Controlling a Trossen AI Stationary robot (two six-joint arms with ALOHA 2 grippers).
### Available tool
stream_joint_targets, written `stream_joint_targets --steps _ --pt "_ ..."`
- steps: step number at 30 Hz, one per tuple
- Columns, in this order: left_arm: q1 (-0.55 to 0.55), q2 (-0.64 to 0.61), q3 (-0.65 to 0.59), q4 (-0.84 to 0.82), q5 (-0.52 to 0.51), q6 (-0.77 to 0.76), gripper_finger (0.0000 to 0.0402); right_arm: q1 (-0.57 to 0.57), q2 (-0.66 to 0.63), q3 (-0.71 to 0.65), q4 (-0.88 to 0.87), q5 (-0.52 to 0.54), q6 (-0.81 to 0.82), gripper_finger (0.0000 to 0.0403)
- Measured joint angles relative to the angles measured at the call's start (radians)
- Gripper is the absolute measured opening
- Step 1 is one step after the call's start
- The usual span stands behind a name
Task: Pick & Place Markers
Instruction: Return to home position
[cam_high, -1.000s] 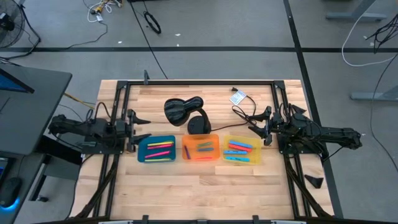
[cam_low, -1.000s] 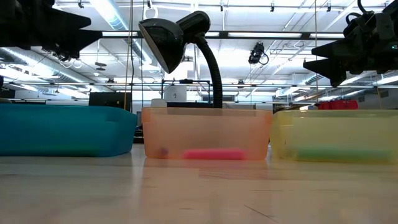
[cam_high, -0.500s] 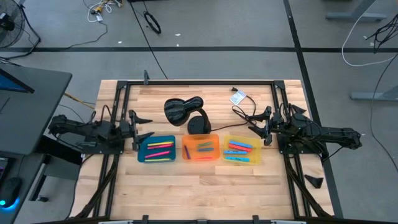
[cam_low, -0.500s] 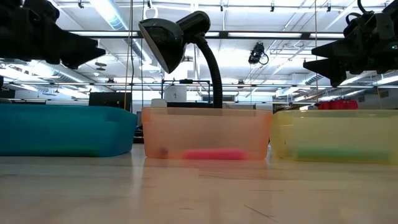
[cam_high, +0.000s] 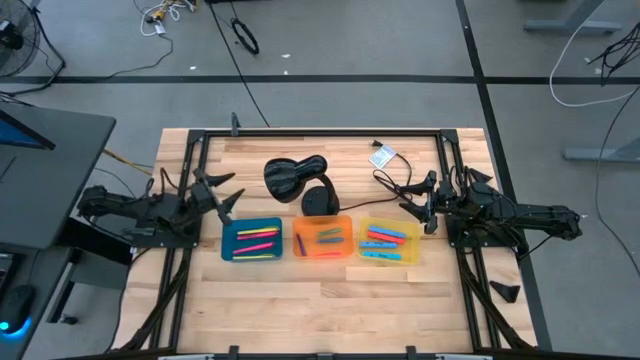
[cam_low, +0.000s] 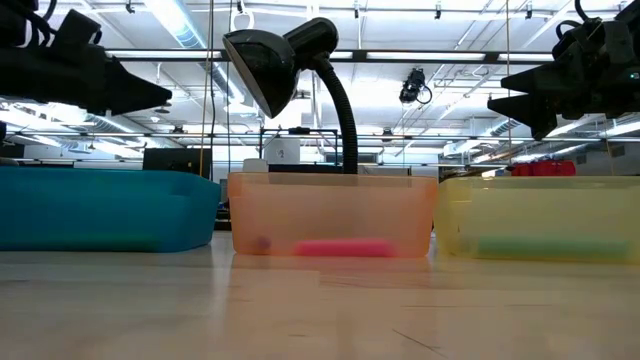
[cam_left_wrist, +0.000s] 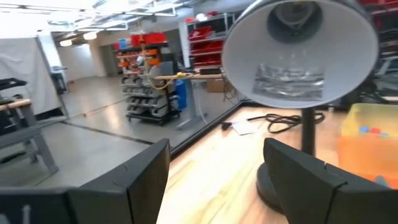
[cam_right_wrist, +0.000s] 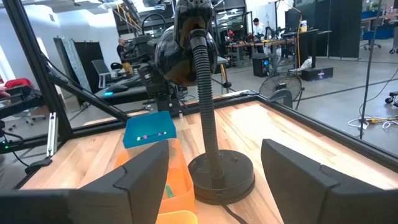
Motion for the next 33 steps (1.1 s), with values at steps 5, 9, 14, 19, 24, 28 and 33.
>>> stream_joint_targets --steps 5,9,14,19,24,28,33 --pt "0.000 0.000 0.000 0.007 -0.017 -0.002 0.0265 0.000 0.000 0.000 0.000 0.000 0.000 0.0259" --pt "-0.001 0.000 0.000 0.011 -0.017 -0.002 0.0265 0.000 0.000 0.000 0.000 0.000 0.000 0.0259" --pt "-0.001 0.004 0.000 0.018 -0.017 -0.003 0.0265 0.000 0.000 0.000 0.000 0.000 0.000 0.0259" --pt "-0.001 0.006 -0.001 0.018 -0.016 -0.003 0.0265 0.000 0.000 0.000 0.000 0.000 0.000 0.0259" --pt "-0.001 0.006 -0.001 0.018 -0.013 -0.003 0.0265 0.000 0.000 0.000 0.000 0.000 0.000 0.0259" --pt "-0.001 0.006 -0.001 0.018 -0.013 -0.003 0.0265 0.000 0.000 0.000 0.000 0.000 0.000 0.0259" --pt "-0.001 0.006 -0.001 0.019 -0.013 -0.004 0.0265 0.000 0.000 0.000 0.000 0.000 0.000 0.0259"
